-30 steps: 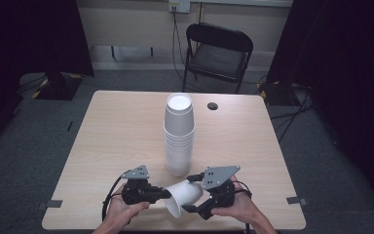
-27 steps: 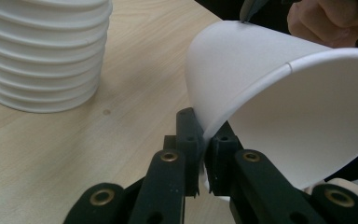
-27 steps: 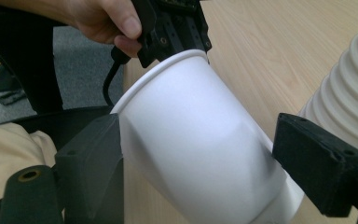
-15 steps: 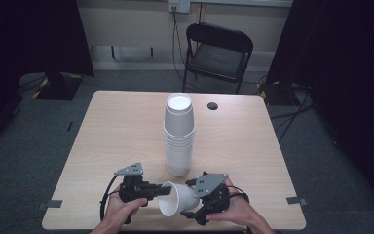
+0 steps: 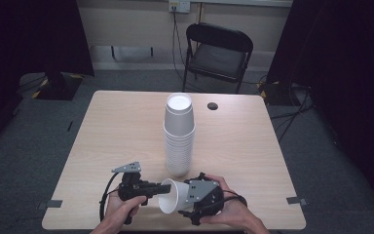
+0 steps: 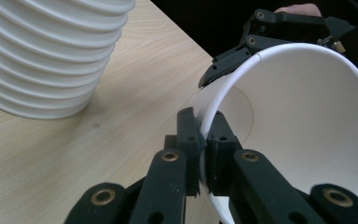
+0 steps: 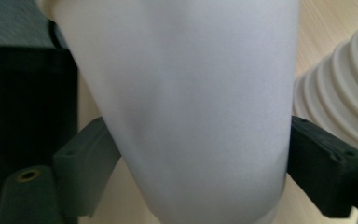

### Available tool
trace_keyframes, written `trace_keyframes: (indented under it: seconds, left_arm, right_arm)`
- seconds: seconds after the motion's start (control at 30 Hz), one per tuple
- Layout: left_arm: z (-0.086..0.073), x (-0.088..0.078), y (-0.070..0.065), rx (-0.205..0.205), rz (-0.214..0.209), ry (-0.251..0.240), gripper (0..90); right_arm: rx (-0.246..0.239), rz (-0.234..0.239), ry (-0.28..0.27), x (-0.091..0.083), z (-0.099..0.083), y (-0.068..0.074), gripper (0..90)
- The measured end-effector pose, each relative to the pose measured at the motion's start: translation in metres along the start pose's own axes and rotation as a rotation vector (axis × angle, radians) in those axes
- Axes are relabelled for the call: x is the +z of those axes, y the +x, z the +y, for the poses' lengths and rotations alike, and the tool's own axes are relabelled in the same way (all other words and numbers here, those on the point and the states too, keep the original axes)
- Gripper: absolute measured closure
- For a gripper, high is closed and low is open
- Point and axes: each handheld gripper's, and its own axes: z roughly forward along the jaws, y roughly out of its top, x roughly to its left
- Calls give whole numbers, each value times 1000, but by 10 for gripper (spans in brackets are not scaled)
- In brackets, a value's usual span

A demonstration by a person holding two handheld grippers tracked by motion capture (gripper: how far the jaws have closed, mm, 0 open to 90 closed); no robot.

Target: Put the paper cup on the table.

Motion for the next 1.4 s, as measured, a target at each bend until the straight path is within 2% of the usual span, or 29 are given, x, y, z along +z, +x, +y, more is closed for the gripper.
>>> trace_keyframes:
  seconds: [0.13, 0.23, 0.37, 0.5, 0.57, 0.67, 0.73, 0.77, 0.8, 0.83, 0.87, 0.93, 1.07, 1.2, 1.3, 1.4]
  left_arm:
    - [0, 1, 0, -2, 9, 10, 860]
    - [-1, 3, -2, 3, 14, 21, 861]
    - [-1, 4, -2, 4, 21, 36, 861]
    - [-2, 5, -2, 0, 27, 42, 859]
    - [-1, 4, -2, -1, 29, 34, 846]
    - [-1, 3, -3, 17, 32, 20, 789]
    - [0, 1, -5, 29, 32, 2, 772]
    - [1, 0, -5, 40, 40, 1, 768]
    - [1, 1, -6, 31, 28, -1, 784]
    - [1, 1, -7, 32, 30, 8, 821]
    - [1, 1, -7, 39, 35, 19, 835]
    - [1, 1, -7, 29, 32, 21, 845]
    - [1, 4, -7, 32, 49, 49, 847]
    - [0, 4, -7, 20, 55, 54, 847]
    - [0, 4, -7, 22, 58, 59, 845]
    - [0, 4, -7, 24, 53, 32, 800]
  right_arm:
    - [-35, -23, 12, 4, 2, 4, 163]
    - [-34, -18, 4, 7, 4, 6, 157]
    - [-63, -29, 6, 10, 8, 10, 147]
    - [-63, -26, 4, 13, 8, 12, 152]
    - [-41, -24, -16, 13, 7, 11, 159]
    - [1, 24, -49, 12, 6, 8, 161]
    - [17, 27, -55, 12, 6, 8, 161]
    - [18, 33, -57, 13, 6, 8, 161]
    - [22, 32, -60, 13, 6, 8, 160]
    - [24, 29, -65, 13, 6, 8, 156]
    - [24, 34, -68, 14, 7, 9, 154]
    - [25, 27, -74, 13, 7, 9, 150]
    - [13, 24, -71, 15, 7, 10, 140]
    - [41, 36, -87, 18, 8, 10, 134]
    - [44, 40, -85, 18, 8, 10, 139]
    - [44, 40, -84, 18, 7, 10, 145]
